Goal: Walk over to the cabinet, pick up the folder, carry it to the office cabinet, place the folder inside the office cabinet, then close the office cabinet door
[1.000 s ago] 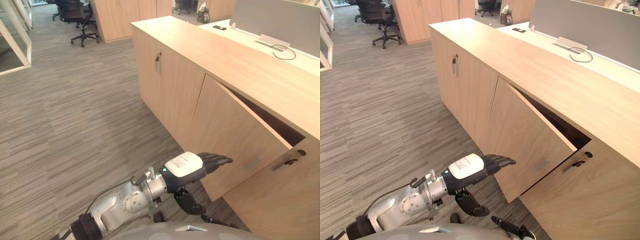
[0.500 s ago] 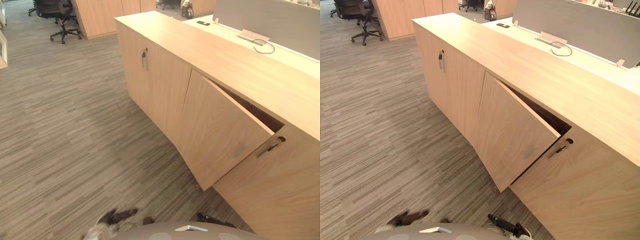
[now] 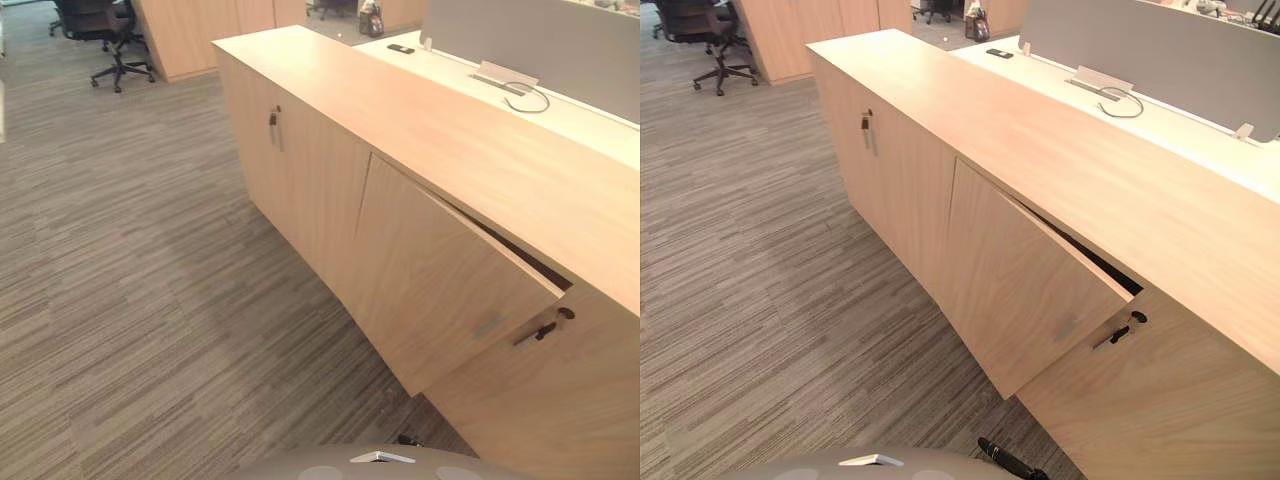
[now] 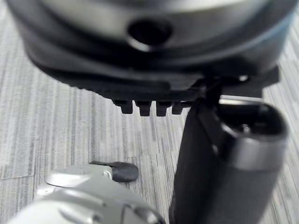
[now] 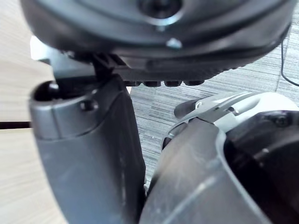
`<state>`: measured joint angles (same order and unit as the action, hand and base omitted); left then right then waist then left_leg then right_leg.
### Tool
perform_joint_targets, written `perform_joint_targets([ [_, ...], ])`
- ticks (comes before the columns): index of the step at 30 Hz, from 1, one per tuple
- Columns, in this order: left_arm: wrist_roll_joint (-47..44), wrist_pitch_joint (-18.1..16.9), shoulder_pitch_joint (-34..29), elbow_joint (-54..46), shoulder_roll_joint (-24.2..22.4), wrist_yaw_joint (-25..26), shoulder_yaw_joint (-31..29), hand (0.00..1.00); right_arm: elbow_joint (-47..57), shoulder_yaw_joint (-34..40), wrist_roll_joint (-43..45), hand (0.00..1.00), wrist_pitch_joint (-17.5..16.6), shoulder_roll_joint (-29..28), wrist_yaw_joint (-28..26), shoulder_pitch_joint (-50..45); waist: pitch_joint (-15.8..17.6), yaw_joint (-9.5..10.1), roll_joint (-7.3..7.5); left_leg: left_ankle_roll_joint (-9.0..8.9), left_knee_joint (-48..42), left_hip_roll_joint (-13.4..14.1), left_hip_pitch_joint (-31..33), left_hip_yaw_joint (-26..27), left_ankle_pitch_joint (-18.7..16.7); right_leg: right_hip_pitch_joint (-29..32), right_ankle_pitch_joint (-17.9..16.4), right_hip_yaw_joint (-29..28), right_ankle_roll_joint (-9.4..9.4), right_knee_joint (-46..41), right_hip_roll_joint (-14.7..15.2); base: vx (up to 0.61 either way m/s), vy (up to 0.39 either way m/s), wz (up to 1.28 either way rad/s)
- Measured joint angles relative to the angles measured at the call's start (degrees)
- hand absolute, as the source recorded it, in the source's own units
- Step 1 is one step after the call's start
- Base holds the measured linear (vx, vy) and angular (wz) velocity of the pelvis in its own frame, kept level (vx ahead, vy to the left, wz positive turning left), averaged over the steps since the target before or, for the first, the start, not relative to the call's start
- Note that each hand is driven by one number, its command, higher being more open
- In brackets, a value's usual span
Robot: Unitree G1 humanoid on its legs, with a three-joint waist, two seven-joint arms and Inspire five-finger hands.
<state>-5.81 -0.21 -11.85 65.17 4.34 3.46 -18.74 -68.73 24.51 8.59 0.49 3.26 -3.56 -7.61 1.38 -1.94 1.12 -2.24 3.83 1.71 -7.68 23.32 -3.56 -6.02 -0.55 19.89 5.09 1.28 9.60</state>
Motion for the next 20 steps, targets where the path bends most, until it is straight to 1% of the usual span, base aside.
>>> perform_joint_targets([
  [1,5.56,-1.06,2.95,-3.43,1.39,3.15,8.79,1.00,1.10,-4.41,0.99,1.00,-0.44,0.92,0.96,-0.07,0.89,-0.10,-0.44,-1.08,-12.09,4.17,3.64,1.02,-6.45,-0.39,-0.42,-0.86,-0.71,-0.35,-1.85,0.24,-0.233,-0.66],
  [2,7.01,-1.68,4.70,-4.30,1.64,4.00,11.34,1.00,1.53,-5.65,0.96,1.00,-0.89,1.44,1.49,-0.08,1.35,-0.02,-1.16,-1.42,-17.36,6.36,4.88,1.47,-9.13,-0.64,-0.77,-1.84,-1.23,-0.33,-2.73,0.21,-0.225,-0.69],
  [3,7.59,-2.31,7.04,-4.43,1.62,4.58,13.62,1.00,2.16,-6.75,0.96,1.00,-1.16,1.67,2.06,-0.11,1.95,-0.09,-1.65,-1.32,-21.69,8.03,6.06,1.47,-10.61,-1.15,-1.02,-2.73,-1.58,-0.34,-3.47,0.08,-0.101,-0.50],
  [4,8.20,-2.40,8.68,-4.47,1.29,4.69,15.32,1.00,2.39,-7.25,0.99,1.00,-1.36,1.91,2.51,0.00,2.33,-0.13,-1.82,-1.13,-24.27,8.91,7.05,1.24,-11.03,-1.07,-1.04,-3.11,-1.60,-0.35,-3.75,0.08,-0.107,-0.41],
  [5,8.30,-2.43,12.15,-4.90,0.77,4.65,17.43,1.00,2.93,-8.15,1.00,1.00,-1.24,2.25,2.82,0.69,3.85,-0.79,-1.80,-0.95,-29.58,9.77,8.41,-0.64,-11.04,-1.04,-1.46,-4.40,-2.15,-0.55,-4.43,0.03,-0.091,-0.37],
  [6,8.32,-2.52,12.88,-5.32,0.63,4.63,18.14,1.00,3.42,-9.16,0.96,1.00,-1.14,2.64,2.89,0.94,4.56,-0.86,-1.90,-0.73,-33.89,10.29,9.96,-2.64,-10.97,-1.05,-1.78,-5.17,-2.52,-0.96,-4.59,0.05,-0.033,-0.62],
  [7,7.40,-3.01,14.13,-5.66,0.28,4.10,19.11,1.00,4.10,-11.26,0.86,1.00,-1.33,2.76,2.96,1.81,5.23,-0.59,-1.27,-0.03,-42.03,9.37,14.99,-9.67,-12.13,-0.74,-2.82,-8.09,-2.57,-1.64,-3.68,0.04,0.126,-1.15],
  [8,4.27,-4.14,14.59,-6.51,-0.63,2.48,20.25,1.00,3.93,-12.58,0.83,1.00,-1.24,3.60,3.20,3.56,5.84,0.06,-2.04,-0.81,-40.03,5.55,16.60,-18.57,-15.64,1.14,-3.26,-11.89,-2.61,-3.32,-3.34,0.05,0.265,-1.50],
  [9,1.84,-4.88,14.81,-6.71,-1.03,1.26,20.61,1.00,3.61,-13.00,0.75,1.00,-1.25,3.91,3.43,4.63,6.62,0.12,-2.75,-0.75,-37.95,3.24,17.56,-24.26,-16.29,1.97,-3.27,-14.56,-2.53,-4.12,-3.29,0.03,0.284,-1.44],
  [10,0.78,-5.06,14.74,-6.94,-1.22,0.60,21.05,1.00,3.56,-13.09,0.73,1.00,-1.30,4.10,3.48,5.32,7.02,0.17,-3.12,-1.14,-35.47,1.80,17.70,-27.32,-16.10,2.14,-3.07,-16.10,-2.21,-4.30,-3.26,0.02,0.215,-1.34],
  [11,-1.07,-5.18,14.07,-6.79,-1.40,-0.83,21.43,1.00,3.51,-13.51,0.69,1.00,-1.47,4.93,3.35,5.78,6.78,0.45,-4.36,-0.31,-29.78,0.88,16.83,-29.59,-12.24,2.16,-3.21,-18.56,-0.60,-4.30,-4.05,0.09,0.200,-1.14],
  [12,-1.86,-5.20,13.37,-5.89,-1.02,-1.72,21.08,1.00,3.64,-14.85,0.57,1.00,-1.53,4.85,3.17,5.83,6.30,0.26,-3.46,0.17,-27.98,0.28,15.14,-27.60,-12.03,2.25,-2.94,-19.56,-0.03,-4.11,-3.10,0.10,0.164,-0.97],
  [13,-2.48,-5.26,12.91,-5.61,-0.73,-2.17,20.99,1.00,3.58,-15.30,0.39,1.00,-1.53,4.78,2.99,5.62,6.02,0.34,-3.11,0.47,-27.11,-0.04,14.74,-26.72,-11.84,2.71,-2.94,-19.23,0.01,-4.11,-2.56,0.11,0.132,-0.55],
  [14,-2.73,-5.45,12.27,-4.92,-0.32,-2.58,20.66,1.00,3.53,-15.40,-0.74,1.00,-1.53,4.52,2.81,5.50,5.35,0.36,-2.08,0.91,-25.85,-0.53,14.24,-25.92,-11.45,3.25,-2.92,-19.40,0.04,-3.97,-1.89,0.09,0.061,-0.36],
  [16,-2.60,-4.99,10.93,-2.49,0.87,-3.17,19.90,1.00,3.24,-14.57,-1.42,1.00,-1.66,3.53,2.92,4.94,3.88,0.29,-0.69,1.44,-21.07,-1.73,13.12,-24.94,-9.37,4.75,-2.73,-19.80,0.24,-3.91,-0.73,0.12,0.046,-0.18],
  [18,-2.29,-4.96,9.89,-1.16,1.95,-3.08,18.75,1.00,3.11,-14.02,-1.38,1.00,-1.98,3.23,2.90,4.15,3.35,0.31,-0.42,1.39,-18.04,-2.23,12.15,-24.88,-8.05,5.07,-2.72,-19.55,0.24,-3.37,-0.48,0.11,-0.007,0.00],
  [20,-1.45,-4.75,9.16,0.03,2.12,-2.75,15.53,1.00,2.94,-12.78,-1.45,1.00,-2.41,3.16,2.89,3.32,2.72,0.22,-0.80,1.29,-16.14,-2.05,11.26,-25.31,-7.47,4.20,-2.69,-18.42,0.26,-2.23,-0.63,0.10,-0.054,0.11],
])
